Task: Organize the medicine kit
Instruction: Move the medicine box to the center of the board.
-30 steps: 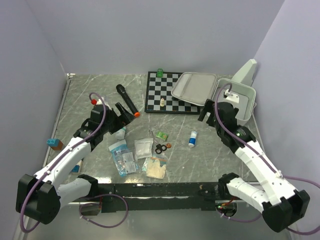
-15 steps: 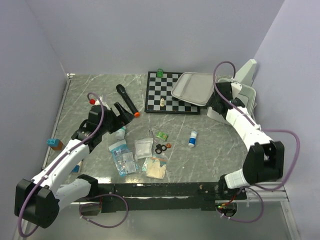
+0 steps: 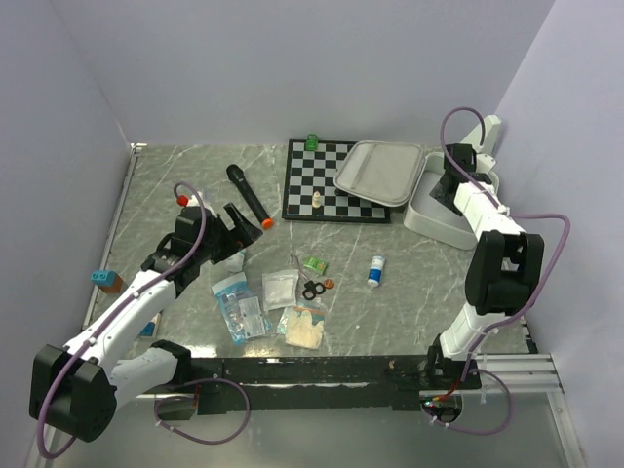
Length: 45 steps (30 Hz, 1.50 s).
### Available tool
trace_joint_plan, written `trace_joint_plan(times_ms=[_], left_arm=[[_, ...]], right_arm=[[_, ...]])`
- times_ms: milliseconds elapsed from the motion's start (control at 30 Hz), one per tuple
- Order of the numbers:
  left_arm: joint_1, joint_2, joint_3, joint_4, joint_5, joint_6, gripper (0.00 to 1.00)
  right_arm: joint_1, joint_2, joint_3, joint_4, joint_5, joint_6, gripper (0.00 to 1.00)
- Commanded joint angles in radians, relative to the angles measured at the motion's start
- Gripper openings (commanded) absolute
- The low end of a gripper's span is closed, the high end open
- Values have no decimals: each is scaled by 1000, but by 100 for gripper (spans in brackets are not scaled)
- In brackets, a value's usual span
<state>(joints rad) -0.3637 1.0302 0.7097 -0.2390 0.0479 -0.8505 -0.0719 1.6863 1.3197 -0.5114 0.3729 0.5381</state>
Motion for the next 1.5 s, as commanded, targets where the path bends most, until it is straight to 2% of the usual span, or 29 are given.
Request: trace_joint_plan(times_ms=[0,67,267,433,567,800,967,1067,1467], left_arm=[[-1,13,16,3,-5,18,99],[-1,16,17,3,6,14,99],[-1,-8,13,4,24,4,99],[-1,-15,7,20,30,-1,99],[-1,-6,-4,41,52,-7,99],[-1,8,-9,41,73,-18,98],[-1,-15,-27,44,70,-28,97],[-1,-21,-33,43,72,-35,97],[-3,-44,-65,50,72,-62,95]], right_arm=[[-17,59,30,-42,0,-43,59],[-20,67,0,-18,-37,-53,57],[-31,112,0,-107,-101,19,52],[-25,26,-123,-116,-170,80,52],[0,-68,-252,-95,-218,100,54],[66,-201,-327,-136,-264,143,65],[222,-312,-369,-148,-287,207,76],[300,-332,-390,-145,-315,256,79],[446,-301,-424,-85,-359,322,78]])
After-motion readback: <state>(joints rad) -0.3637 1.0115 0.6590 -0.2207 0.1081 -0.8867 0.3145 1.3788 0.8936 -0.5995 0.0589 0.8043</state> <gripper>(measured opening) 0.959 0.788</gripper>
